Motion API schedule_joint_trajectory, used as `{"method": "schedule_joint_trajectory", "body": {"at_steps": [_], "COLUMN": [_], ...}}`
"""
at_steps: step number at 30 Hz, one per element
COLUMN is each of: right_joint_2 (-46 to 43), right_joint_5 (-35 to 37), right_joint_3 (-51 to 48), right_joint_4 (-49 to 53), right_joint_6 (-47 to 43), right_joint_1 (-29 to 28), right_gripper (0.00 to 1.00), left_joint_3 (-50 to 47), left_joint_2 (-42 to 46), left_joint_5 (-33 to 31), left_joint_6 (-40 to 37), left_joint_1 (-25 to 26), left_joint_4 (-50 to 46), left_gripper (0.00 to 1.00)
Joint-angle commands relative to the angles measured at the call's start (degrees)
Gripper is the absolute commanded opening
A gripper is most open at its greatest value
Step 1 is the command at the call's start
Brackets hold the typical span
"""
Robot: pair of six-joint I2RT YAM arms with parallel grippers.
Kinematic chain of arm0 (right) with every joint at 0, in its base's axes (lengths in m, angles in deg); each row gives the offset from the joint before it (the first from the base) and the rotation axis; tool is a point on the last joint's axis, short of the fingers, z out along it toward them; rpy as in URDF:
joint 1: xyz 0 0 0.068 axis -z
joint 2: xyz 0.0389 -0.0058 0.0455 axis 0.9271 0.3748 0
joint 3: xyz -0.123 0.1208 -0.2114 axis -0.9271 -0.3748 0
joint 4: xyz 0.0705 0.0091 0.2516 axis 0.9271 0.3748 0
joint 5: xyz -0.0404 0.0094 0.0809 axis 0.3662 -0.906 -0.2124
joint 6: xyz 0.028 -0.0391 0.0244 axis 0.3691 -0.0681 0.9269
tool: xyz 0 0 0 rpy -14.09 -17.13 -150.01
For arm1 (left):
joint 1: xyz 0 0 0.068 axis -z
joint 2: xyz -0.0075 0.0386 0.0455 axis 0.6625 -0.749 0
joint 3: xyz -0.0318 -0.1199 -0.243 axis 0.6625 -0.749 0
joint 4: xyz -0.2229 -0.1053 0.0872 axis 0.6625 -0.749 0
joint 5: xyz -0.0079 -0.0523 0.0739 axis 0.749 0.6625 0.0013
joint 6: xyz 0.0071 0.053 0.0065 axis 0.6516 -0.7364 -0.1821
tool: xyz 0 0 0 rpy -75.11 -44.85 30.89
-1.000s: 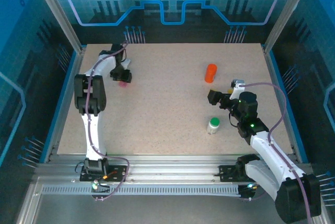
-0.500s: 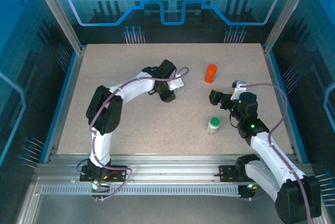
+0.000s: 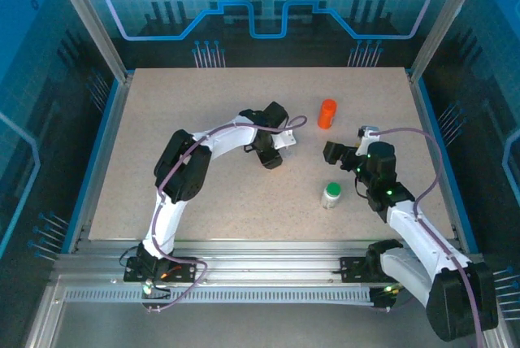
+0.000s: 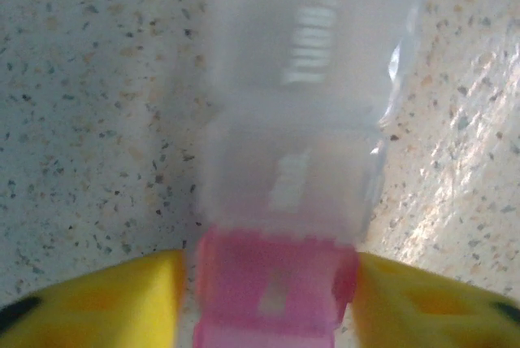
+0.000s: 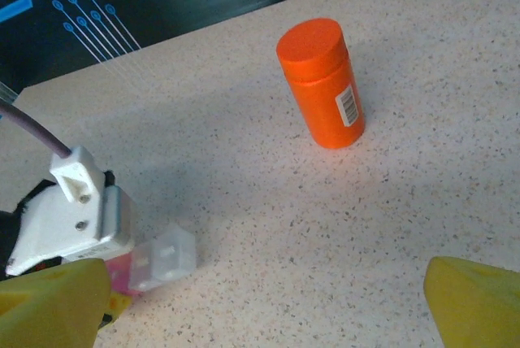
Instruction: Sort the pills into containers
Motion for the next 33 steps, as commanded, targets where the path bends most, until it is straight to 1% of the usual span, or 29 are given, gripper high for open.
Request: {"method": "schedule_joint_trajectory", "body": {"at_steps": [1,2,3,4,6,8,10,12,14,16,19,22,25,33], "right_joint_2": [1.15,1.50,1.96,2.41,3.65,5.91,9.85,14.45,19.90,25.22,31.36,36.86,41.81,49.53], "right_joint_5": [-0.84,-1.19,-1.34,-1.56,-2.42,-2.81,-4.11,-5.77,-8.04,-9.24,-10.02,-11.26,-12.73,-14.93], "right_joint_3": [1.13,1.24,1.25,1.38,1.76,2.86,5.20,8.61,13.08,17.39,20.76,23.76,27.32,31.52], "right_joint_4": [-0.86,-1.02,-1.23,-1.47,-1.85,-1.94,-1.67,0.51,4.27,8.15,10.01,10.66,11.68,11.34], "right_joint_6": [0.98,0.94,1.00,0.83,0.23,-0.23,-2.44,-4.42,-6.24,-7.88,-9.76,-10.85,-11.80,-13.18], "right_joint_1": [-0.60,-0.65,-0.61,-0.62,-0.76,-1.33,-2.45,-3.52,-4.54,-6.01,-8.38,-9.94,-10.68,-11.10], "right_gripper": [1.00,1.00,1.00,1.00,0.99,0.95,0.89,0.85,0.81,0.78,0.75,0.71,0.65,0.61], "left_joint_3": [-0.42,-1.49,-2.91,-4.41,-8.04,-13.54,-21.79,-30.24,-37.45,-42.67,-47.03,-48.66,-50.18,-53.84], "left_joint_2": [3.05,4.42,5.96,7.64,11.65,17.05,24.17,30.46,35.64,39.36,42.70,44.48,45.44,46.22], "left_joint_5": [3.97,4.57,4.91,5.13,5.48,6.54,8.13,9.48,5.99,2.56,3.01,4.48,3.78,4.60], "left_joint_6": [2.29,2.81,3.45,4.41,7.67,12.79,20.59,28.79,36.00,40.87,43.17,41.55,40.85,39.79], "left_joint_1": [-1.43,-1.78,-2.17,-2.68,-4.15,-6.36,-9.05,-11.40,-12.42,-12.92,-13.84,-13.96,-13.93,-13.91], "left_joint_4": [1.02,2.32,3.91,5.37,9.02,14.26,21.99,30.18,36.01,38.67,40.68,40.86,41.44,45.42], "left_gripper": [0.66,0.70,0.79,0.81,0.79,0.70,0.69,0.68,0.67,0.65,0.62,0.63,0.63,0.63]}}
